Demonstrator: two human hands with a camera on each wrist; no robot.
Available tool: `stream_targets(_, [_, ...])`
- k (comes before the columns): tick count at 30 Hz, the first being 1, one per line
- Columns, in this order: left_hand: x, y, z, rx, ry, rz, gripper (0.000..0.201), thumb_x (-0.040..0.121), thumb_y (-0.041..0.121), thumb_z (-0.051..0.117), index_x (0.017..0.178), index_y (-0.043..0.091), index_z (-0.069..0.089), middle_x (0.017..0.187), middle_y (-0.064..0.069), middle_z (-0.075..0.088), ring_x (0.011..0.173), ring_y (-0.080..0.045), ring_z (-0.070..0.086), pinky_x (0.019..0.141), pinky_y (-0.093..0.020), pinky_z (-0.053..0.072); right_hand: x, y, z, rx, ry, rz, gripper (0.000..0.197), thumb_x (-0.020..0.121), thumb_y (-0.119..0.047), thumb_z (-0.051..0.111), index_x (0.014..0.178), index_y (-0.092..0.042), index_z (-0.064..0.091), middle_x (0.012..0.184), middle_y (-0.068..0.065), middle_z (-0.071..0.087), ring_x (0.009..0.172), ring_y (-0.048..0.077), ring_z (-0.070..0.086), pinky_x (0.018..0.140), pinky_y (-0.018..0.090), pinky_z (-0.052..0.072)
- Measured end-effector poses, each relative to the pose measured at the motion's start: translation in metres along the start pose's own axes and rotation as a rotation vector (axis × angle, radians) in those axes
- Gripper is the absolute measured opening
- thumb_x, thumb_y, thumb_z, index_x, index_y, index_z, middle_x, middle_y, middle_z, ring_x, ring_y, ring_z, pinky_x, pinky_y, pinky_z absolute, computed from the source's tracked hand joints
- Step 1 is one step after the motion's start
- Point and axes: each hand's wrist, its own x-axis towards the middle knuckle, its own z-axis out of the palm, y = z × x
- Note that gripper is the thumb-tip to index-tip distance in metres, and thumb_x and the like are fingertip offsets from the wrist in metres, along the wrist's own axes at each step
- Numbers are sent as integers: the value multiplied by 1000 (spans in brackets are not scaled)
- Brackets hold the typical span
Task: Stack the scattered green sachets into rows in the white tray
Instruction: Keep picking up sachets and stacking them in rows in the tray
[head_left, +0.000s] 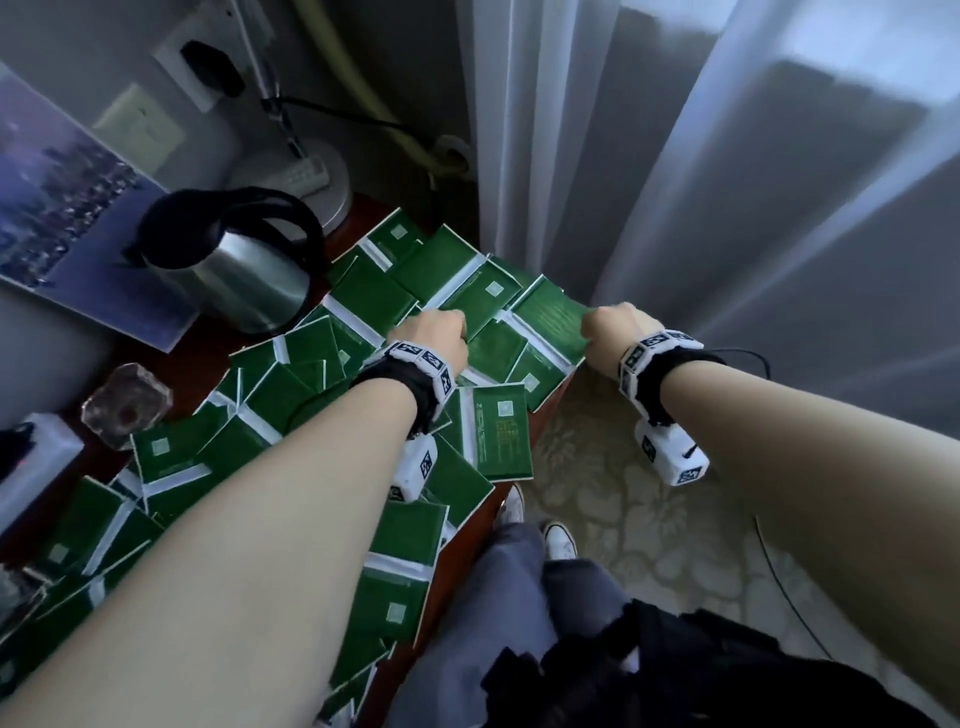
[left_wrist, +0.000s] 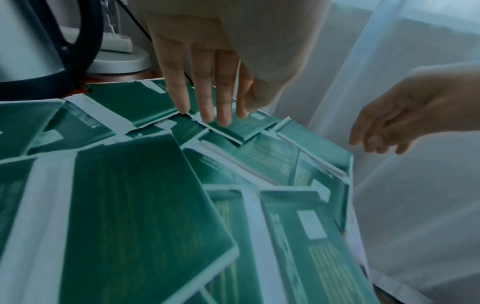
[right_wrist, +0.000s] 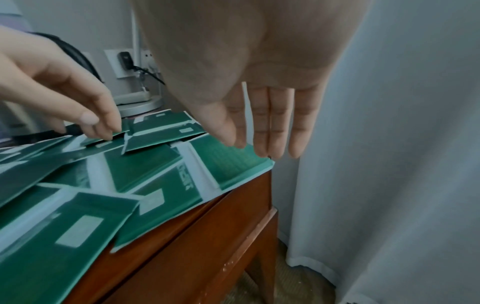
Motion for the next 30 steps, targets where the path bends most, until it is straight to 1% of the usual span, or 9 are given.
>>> stream_targets(3, [31,-10,-9,-67,70,-23,20,99,22,48,114,19,61,111,-8,66,94,-29,64,81,-39,55,21,-2,-3,56,38,19,23,87,-12,53,109,-12,62,109,12,60,97,35,62,75,35,50])
stream_targets(5, [51,-15,-11,-100,109,-37,22,100,25,50,117,14,59,113,-10,63,94,-29,62,80,-40,53,34,-8,-2,96,62,33,25,90,-17,55,114,-11,57,112,12,56,104,35,58,76,39,47])
stream_targets(8, [81,-20,-10,-110,142,-62,40,97,30,58,130,10,51,127,-13,54,108,-30,57,85,-43,51,52,-16,3,151,56,74,44,89,-32,66,122,-10,48,119,14,49,113,36,50,75,41,42])
stream_targets(11, [105,-24,-6,-94,167,-118,60,90,34,67,137,7,42,139,-17,43,124,-35,46,94,-49,44,66,-17,6,151,5,87,64,83,-45,74,127,-9,44,124,14,47,118,37,46,83,46,47])
stream_targets(15, [129,-27,-3,-103,146,-191,80,78,38,80,138,6,37,147,-20,33,131,-38,39,96,-52,44,79,-10,3,175,-41,90,73,77,-48,79,128,-10,43,126,15,46,118,39,48,90,47,46])
stream_targets(20, [145,-37,-7,-225,90,-287,92,64,41,89,134,7,38,140,-19,40,129,-38,40,96,-55,46,79,-12,6,231,-35,97,70,77,-41,81,127,-9,43,125,15,45,115,40,51,89,45,45])
stream_targets(24, [147,-40,-9,-279,100,-305,91,60,40,91,129,6,42,134,-19,47,127,-38,44,96,-56,45,78,-13,4,279,-11,104,70,74,-35,85,122,-7,41,124,16,43,107,43,56,81,43,46])
stream_targets(27, [149,-40,-14,-242,63,-256,85,61,44,91,123,4,48,129,-20,53,121,-39,50,92,-51,48,76,-15,3,316,37,99,77,70,-29,88,124,-6,38,126,17,40,102,45,57,73,41,42])
stream_targets(30, [146,-36,-20,-193,40,-198,72,67,39,88,121,5,55,120,-19,60,113,-38,57,80,-43,51,74,-16,5,347,74,75,75,71,-23,88,123,-6,36,123,17,44,101,45,57,72,39,37])
